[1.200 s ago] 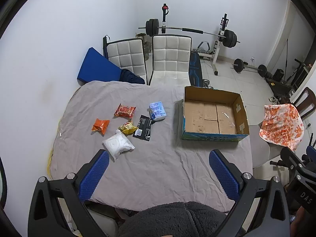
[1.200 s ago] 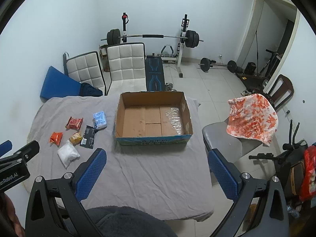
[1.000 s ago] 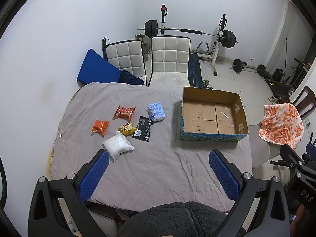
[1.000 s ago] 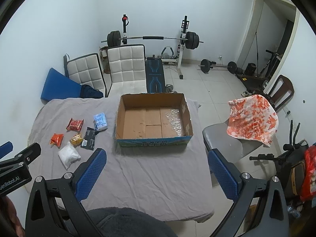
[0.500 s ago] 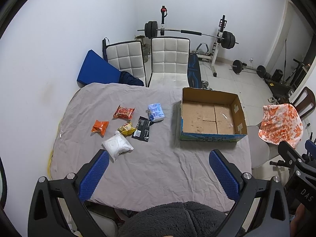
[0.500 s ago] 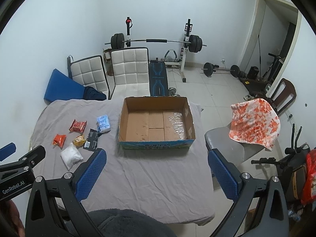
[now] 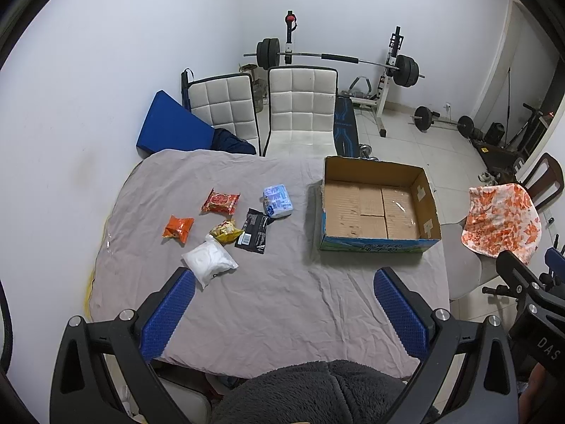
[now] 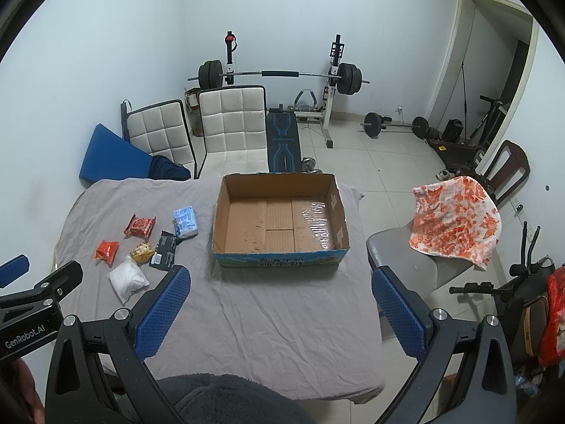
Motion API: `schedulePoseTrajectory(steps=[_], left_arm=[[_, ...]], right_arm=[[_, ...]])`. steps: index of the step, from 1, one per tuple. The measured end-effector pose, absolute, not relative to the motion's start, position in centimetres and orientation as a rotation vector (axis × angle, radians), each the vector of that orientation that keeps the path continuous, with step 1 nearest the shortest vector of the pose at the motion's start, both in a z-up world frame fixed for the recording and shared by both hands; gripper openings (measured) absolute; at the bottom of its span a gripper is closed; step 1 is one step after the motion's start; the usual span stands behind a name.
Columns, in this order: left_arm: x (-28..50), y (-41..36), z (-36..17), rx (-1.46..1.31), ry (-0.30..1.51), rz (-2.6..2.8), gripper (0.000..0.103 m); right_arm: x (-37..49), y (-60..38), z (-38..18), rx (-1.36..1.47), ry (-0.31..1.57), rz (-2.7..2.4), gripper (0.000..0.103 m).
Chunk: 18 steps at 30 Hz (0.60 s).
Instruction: Organize snacks
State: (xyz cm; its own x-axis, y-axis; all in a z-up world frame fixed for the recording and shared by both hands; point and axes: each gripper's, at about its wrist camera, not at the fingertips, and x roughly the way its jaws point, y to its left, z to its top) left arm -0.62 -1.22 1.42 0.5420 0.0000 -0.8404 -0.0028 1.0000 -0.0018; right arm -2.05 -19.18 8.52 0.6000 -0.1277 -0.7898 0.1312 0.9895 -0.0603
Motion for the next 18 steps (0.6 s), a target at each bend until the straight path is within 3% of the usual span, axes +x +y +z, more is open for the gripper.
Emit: schedulePoseTrajectory(steps=[18], left_arm=[[-0.89,-1.35,1.32,-0.011,0.997,0.0,0.103]], right_arm=[[-2.06,-18.8,8.58,-0.001,0.913,-0.143,0.103]])
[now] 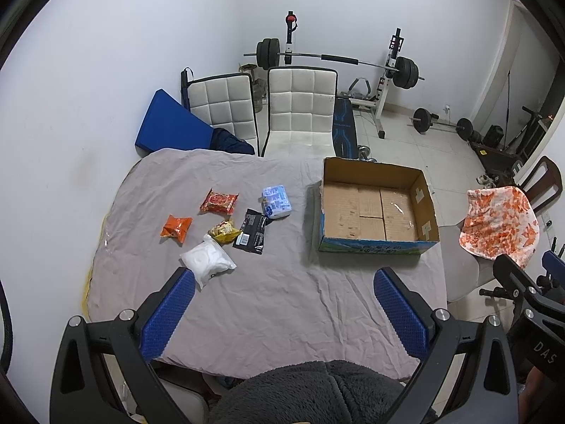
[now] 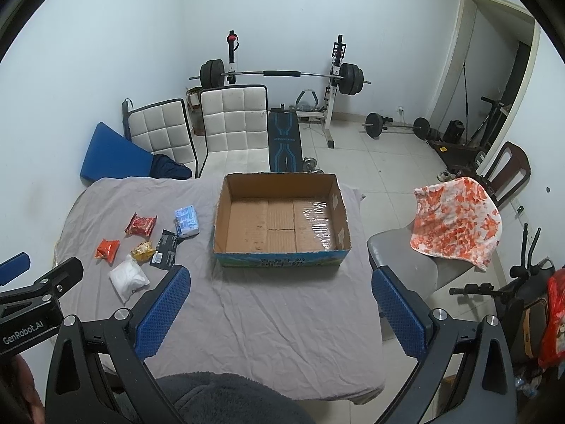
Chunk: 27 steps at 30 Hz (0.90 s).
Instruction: Organize snacks
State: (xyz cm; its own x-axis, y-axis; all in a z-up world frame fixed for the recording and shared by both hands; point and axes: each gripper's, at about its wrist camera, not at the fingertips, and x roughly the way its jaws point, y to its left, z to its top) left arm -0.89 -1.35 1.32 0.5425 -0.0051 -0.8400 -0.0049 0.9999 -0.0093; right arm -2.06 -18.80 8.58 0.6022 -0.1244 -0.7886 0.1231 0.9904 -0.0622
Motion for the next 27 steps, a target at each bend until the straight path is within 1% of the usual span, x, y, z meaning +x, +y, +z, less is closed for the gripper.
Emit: schedulePoseTrajectory(steps=[20,24,27], left_arm=[[-0.6,-1.1,1.2,-0.028,1.005,0.016,0.103],[-0.2,-0.6,0.9,-0.037,1.002,0.027,0.103],[1.0,1.2,0.6,-0.062,0.987,0.075,0.103]], right_arm=[[-1.6,-18.8,8.3,0.0,0.921,-0.119,0.103],[-0.6,-19.3,7.4,0.034,0.945,-0.102,0.103],[1.0,-19.1,5.9,0.052,0.972,-0.061,0.103]])
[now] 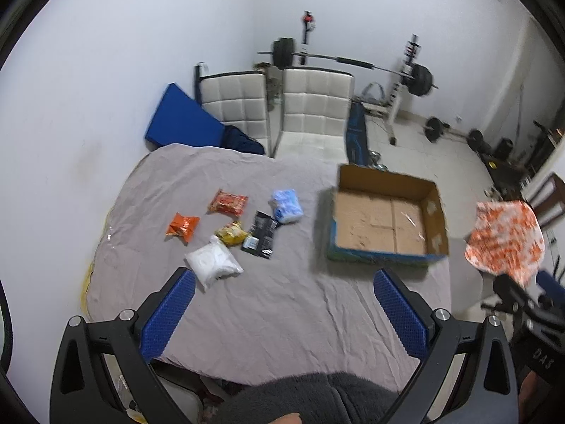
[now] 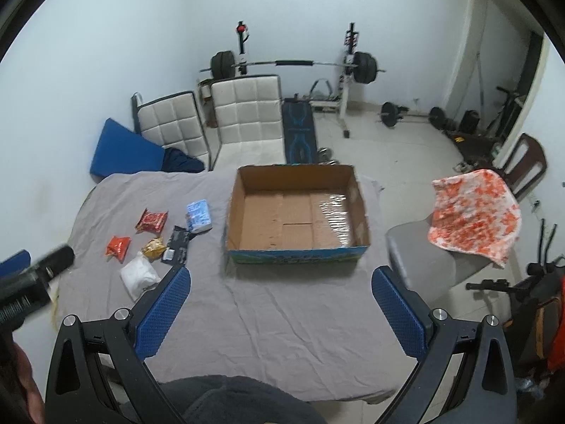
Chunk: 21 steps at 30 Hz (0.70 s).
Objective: Organize snacks
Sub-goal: 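Grasp the white soft bag with the left tool while the right tool grasps the blue-and-white milk pack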
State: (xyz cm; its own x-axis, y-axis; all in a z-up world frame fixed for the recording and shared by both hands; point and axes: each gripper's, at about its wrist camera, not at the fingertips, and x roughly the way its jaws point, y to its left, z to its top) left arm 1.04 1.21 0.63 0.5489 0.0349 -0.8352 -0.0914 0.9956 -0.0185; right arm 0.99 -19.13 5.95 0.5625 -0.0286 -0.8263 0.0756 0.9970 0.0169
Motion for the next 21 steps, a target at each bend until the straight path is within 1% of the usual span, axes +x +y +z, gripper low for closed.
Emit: schedulePoseTrajectory(steps=[4,7,12,17,21], left_arm=[[2.9,5.8,-0.8,-0.154,0.989,0.169,0.103],[4.4,8.5,-3.3,-0.155,1.037,0.246,0.103],[6.2,12.7,-10.1,-0.152,1.203,0.377,0.103],[8.5,15.8,-17.5,-0.284,1.353,0.367,0.103],[11.7,18.5,-23.3,-0.38,1.441,0.337,0.103]], right_arm=[[4.2,-18.1,2.8,0.074,1.042,0.018,0.103],[7.3,-16.6,-0.9,0.089,1.127,0.099,0.103],[12.8,-11.9,-8.4,0.063,1.256,0.238,0.103],[17.8,-5.8,-15.4,0.025,1.364,0.268,0.103],[22.6,-1.0,-21.3,0.096,1.473,0.243,0.103]])
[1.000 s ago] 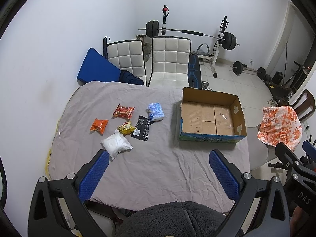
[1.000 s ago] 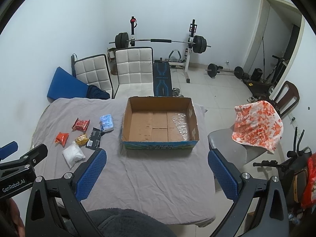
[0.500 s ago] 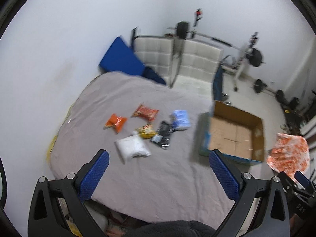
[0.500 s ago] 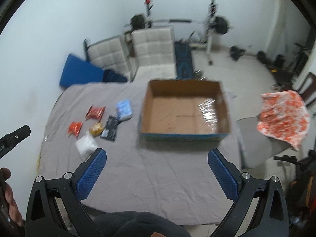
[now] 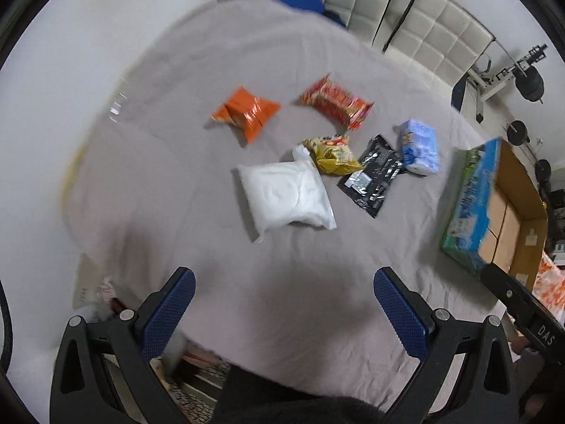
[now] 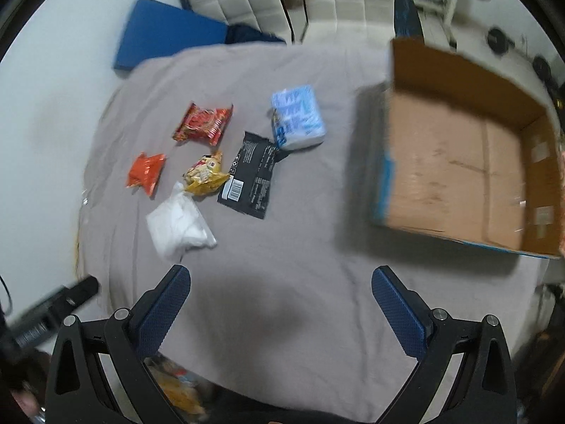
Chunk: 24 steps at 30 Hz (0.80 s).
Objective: Organize snacks
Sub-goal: 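Grasp the white soft bag with the left tool while the right tool grasps the blue-and-white milk pack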
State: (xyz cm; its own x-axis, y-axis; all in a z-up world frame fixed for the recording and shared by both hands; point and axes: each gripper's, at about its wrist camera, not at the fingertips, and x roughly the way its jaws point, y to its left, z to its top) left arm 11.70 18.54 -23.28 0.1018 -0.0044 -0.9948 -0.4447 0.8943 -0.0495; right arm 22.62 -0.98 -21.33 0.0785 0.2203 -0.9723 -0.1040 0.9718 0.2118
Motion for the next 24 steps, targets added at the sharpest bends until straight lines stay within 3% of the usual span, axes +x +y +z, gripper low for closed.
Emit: schedulePoseTrajectory(steps=[10,19,24], left_arm=[[18.8,22.8,-38.3,-0.607,1.657,0.274,0.103],[20.9,22.2,-41.3,-0.542,1.683,0.305,0.103],[21.8,22.2,-40.9,-0.454,1.645,0.246,0.102]], right_arm=[[30.3,4.7,-31.9,0.178,1.583,0.103,0.103],[33.1,5.9,-36.1,0.202,1.637,0.028,0.103],[35.9,6.1,-35.0,0.064,1.561,-0.016,0.103]])
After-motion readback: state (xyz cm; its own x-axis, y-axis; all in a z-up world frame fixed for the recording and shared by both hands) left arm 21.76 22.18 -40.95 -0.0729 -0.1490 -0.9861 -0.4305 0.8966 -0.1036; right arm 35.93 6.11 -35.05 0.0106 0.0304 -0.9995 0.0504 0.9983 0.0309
